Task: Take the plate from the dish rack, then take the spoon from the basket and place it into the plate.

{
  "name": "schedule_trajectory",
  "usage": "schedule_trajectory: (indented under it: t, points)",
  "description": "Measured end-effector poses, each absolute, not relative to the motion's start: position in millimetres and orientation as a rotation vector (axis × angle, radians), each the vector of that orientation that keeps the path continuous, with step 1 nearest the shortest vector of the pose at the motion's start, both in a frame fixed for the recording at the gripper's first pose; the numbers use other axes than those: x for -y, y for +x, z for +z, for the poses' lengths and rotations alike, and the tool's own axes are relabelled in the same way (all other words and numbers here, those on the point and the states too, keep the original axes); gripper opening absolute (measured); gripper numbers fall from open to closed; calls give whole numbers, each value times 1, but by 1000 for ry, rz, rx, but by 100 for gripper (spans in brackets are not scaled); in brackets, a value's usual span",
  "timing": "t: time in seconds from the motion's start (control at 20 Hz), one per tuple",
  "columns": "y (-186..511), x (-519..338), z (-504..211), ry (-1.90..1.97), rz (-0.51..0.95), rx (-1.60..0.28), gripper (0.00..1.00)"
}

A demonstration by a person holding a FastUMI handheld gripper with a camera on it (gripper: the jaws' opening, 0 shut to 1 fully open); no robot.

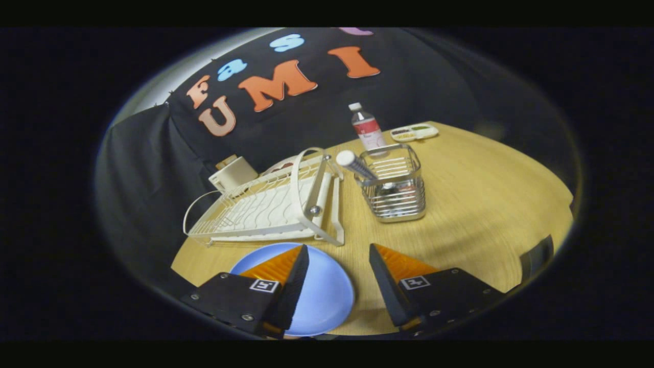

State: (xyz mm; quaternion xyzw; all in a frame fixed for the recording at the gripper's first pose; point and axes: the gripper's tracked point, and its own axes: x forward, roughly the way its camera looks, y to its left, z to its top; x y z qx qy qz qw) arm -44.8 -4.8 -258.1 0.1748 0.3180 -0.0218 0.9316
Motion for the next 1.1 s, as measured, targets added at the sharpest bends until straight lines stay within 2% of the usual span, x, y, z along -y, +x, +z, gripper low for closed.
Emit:
schedule_trajectory:
  t: [0.1, 0.2, 0.35, 0.55, 0.7, 0.9, 1.0, 1.1]
  points:
    - [-38, 13, -245, 281, -76, -563, 80]
    - [-30, 25, -232, 183, -118, -487, 84]
    - [-17, 34, -216, 95, -162, -409, 84]
    - [-1, 45, -211, 32, -204, -369, 75]
    - [11, 54, -209, -50, -248, -333, 50]
    - [21, 55, -217, -62, -260, -343, 23]
    - [25, 54, -214, -54, -254, -338, 15]
    - [28, 57, -214, -47, -269, -351, 14]
